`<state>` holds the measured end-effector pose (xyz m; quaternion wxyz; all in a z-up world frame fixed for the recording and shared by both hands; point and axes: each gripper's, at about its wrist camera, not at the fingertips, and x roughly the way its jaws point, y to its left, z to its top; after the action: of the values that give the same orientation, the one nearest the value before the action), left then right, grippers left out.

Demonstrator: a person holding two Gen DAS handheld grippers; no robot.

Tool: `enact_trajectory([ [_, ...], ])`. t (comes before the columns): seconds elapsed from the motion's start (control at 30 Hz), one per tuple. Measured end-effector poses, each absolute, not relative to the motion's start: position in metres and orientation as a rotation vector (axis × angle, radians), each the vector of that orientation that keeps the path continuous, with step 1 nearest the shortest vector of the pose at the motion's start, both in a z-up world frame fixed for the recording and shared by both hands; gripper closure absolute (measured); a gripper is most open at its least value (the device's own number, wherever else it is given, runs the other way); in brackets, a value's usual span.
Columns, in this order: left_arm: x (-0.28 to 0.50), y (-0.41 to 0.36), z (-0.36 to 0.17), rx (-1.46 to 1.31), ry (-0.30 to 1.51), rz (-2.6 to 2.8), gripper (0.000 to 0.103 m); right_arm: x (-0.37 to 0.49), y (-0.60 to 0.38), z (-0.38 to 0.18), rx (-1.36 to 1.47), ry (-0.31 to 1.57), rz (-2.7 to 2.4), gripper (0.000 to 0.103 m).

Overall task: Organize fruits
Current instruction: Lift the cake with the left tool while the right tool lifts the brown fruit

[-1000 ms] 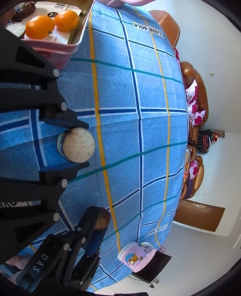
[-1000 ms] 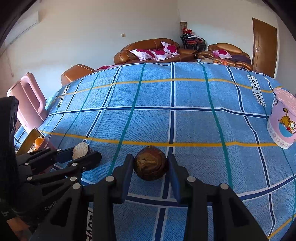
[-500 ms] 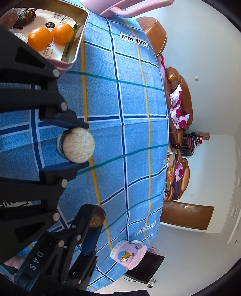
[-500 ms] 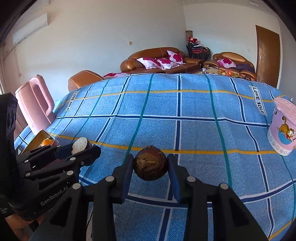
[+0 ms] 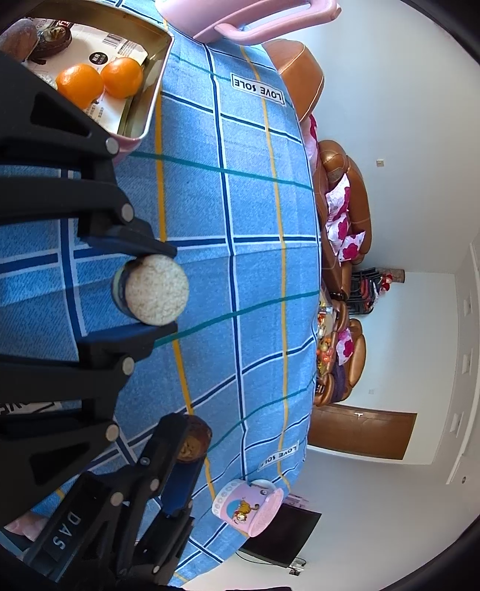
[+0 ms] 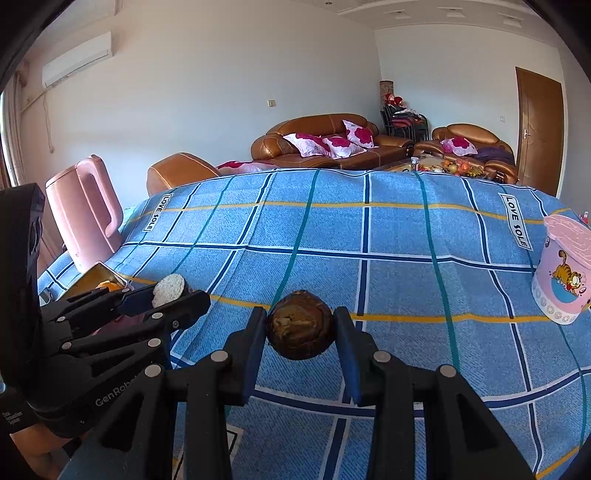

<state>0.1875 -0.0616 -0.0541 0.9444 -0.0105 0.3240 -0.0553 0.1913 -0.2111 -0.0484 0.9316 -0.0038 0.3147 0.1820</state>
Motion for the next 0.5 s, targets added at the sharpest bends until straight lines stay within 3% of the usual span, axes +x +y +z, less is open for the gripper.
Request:
enact_trajectory([
  [0.5,0.1800,-0.0577,-0.0502,-0.044,0.619,-0.108,0.068,0.1819,-0.2129,-0.0410,-0.005,0.573,0.386,0.064],
])
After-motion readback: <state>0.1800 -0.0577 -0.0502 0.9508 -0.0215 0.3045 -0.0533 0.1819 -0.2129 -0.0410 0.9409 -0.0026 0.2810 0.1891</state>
